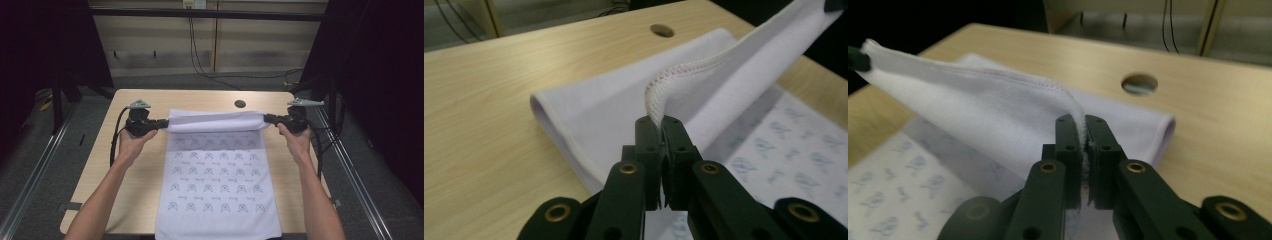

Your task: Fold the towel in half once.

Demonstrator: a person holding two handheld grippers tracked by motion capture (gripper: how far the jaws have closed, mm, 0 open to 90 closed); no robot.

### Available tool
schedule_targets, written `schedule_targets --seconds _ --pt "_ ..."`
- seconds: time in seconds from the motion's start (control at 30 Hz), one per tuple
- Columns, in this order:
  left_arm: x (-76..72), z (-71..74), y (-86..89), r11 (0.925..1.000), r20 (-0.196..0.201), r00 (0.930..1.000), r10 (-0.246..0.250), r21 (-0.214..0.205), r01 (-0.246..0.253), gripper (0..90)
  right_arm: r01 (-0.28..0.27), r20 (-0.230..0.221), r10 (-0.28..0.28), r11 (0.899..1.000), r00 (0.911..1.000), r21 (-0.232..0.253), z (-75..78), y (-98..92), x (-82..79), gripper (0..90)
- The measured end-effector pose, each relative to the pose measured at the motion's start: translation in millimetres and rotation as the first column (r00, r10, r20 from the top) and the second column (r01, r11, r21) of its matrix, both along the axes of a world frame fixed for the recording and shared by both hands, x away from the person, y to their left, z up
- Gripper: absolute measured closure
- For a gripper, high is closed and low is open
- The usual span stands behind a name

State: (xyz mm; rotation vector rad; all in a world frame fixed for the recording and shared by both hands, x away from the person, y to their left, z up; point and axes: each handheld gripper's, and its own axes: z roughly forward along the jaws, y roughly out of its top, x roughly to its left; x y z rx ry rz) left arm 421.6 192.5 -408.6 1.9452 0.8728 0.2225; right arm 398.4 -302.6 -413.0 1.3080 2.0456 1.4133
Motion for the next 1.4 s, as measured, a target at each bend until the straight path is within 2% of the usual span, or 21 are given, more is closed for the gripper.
schedule_targets --seconds 0.07,0.13,0.2,0.23,0.3,0.4,0.43,0.5,0.6,0.63,0.7,0.77,0.83,0.93,0.97,1.07,1.17,1.23,1.3,1.33,1.4 --pt "-12.1 10.7 0.9 0.9993 0.025 0.9993 -0.028 -0.023 0.028 87.6 -0.008 0.027 0.008 1.000 0.9996 0.001 15.9 -1.4 -9.5 86.1" --pt "-25.3 21.1 5.9 0.9963 0.054 0.9973 -0.050 -0.067 0.053 87.5 -0.013 0.049 0.013 1.000 0.9987 -0.012 26.6 -2.3 -19.1 86.4" --pt "-36.7 30.4 12.6 0.9918 0.066 0.9955 -0.068 -0.104 0.075 87.6 -0.030 0.063 0.030 1.000 0.9976 0.006 36.0 -4.5 -30.6 86.5" --pt "-40.7 35.0 14.6 0.9916 0.076 0.9938 -0.081 -0.094 0.088 87.6 -0.045 0.080 0.044 0.999 0.9959 0.017 41.1 -5.5 -38.3 86.5" --pt "-47.0 44.6 18.7 0.9876 0.085 0.9930 -0.082 -0.127 0.093 87.6 -0.075 0.100 0.070 0.996 0.9926 0.048 49.0 -6.9 -49.6 86.7" --pt "-57.4 61.9 22.7 0.9829 0.131 0.9875 -0.088 -0.150 0.108 87.6 -0.096 0.126 0.089 0.994 0.9880 0.054 63.9 -6.4 -64.0 86.7" --pt "-63.0 70.2 25.1 0.9784 0.145 0.9849 -0.095 -0.169 0.119 87.6 -0.104 0.136 0.096 0.993 0.9860 0.050 70.2 -6.1 -69.1 86.8" --pt "-73.5 82.4 27.0 0.9790 0.184 0.9777 -0.101 -0.156 0.131 87.6 -0.115 0.162 0.107 0.993 0.9809 0.041 82.3 -6.1 -80.0 86.8" --pt "-89.9 87.6 32.3 0.9764 0.203 0.9728 -0.112 -0.160 0.145 87.6 -0.152 0.191 0.142 0.987 0.9712 0.040 92.0 -5.6 -99.7 86.8" --pt "-96.3 84.2 33.2 0.9782 0.208 0.9711 -0.118 -0.144 0.150 87.6 -0.160 0.192 0.151 0.986 0.9698 0.036 91.4 -5.2 -104.7 86.8" --pt "-106.8 67.3 34.5 0.9799 0.174 0.9759 -0.131 -0.126 0.154 87.6 -0.172 0.176 0.167 0.985 0.9701 0.012 84.3 -2.7 -116.3 86.8" --pt "-114.6 50.6 36.7 0.9755 0.129 0.9808 -0.146 -0.146 0.164 87.6 -0.186 0.133 0.186 0.982 0.9734 -0.015 68.1 -0.2 -127.0 86.7" --pt "-126.3 34.7 38.3 0.9714 0.103 0.9807 -0.166 -0.154 0.181 87.6 -0.197 0.096 0.199 0.980 0.9754 -0.029 53.5 0.4 -137.6 86.7" --pt "-143.9 17.3 39.4 0.9646 0.077 0.9762 -0.203 -0.156 0.213 87.5 -0.215 0.073 0.216 0.976 0.9736 -0.023 39.9 -2.7 -154.2 86.6" --pt "-149.3 10.4 38.5 0.9665 0.063 0.9765 -0.206 -0.143 0.213 87.5 -0.216 0.066 0.217 0.976 0.9739 -0.020 34.5 -3.6 -159.7 86.5" --pt "-160.3 -14.6 35.0 0.9675 0.007 0.9711 -0.239 -0.085 0.238 87.2 -0.244 0.022 0.245 0.969 0.9693 -0.029 13.3 -5.1 -175.0 86.1" --pt "-166.7 -36.7 34.6 0.9635 -0.048 0.9631 -0.265 -0.055 0.262 87.0 -0.261 -0.039 0.260 0.965 0.9647 -0.020 -9.3 -4.4 -184.4 85.9" --pt "-168.3 -44.3 35.6 0.9645 -0.079 0.9617 -0.262 -0.052 0.259 86.7 -0.288 -0.083 0.283 0.956 0.9555 -0.055 -23.5 -1.5 -191.9 84.2" --pt "-170.8 -51.4 36.6 0.9628 -0.107 0.9569 -0.270 -0.044 0.267 86.8 -0.317 -0.121 0.309 0.947 0.9434 -0.058 -32.9 -0.3 -202.1 82.6" --pt "-172.8 -54.6 36.2 0.9628 -0.118 0.9556 -0.270 -0.034 0.268 86.7 -0.322 -0.137 0.310 0.944 0.9407 -0.073 -36.0 0.8 -205.3 81.4" --pt "-176.2 -61.3 35.1 0.9583 -0.141 0.9483 -0.284 -0.012 0.286 86.6 -0.336 -0.184 0.313 0.936 0.9318 -0.108 -45.3 2.9 -213.4 81.0"
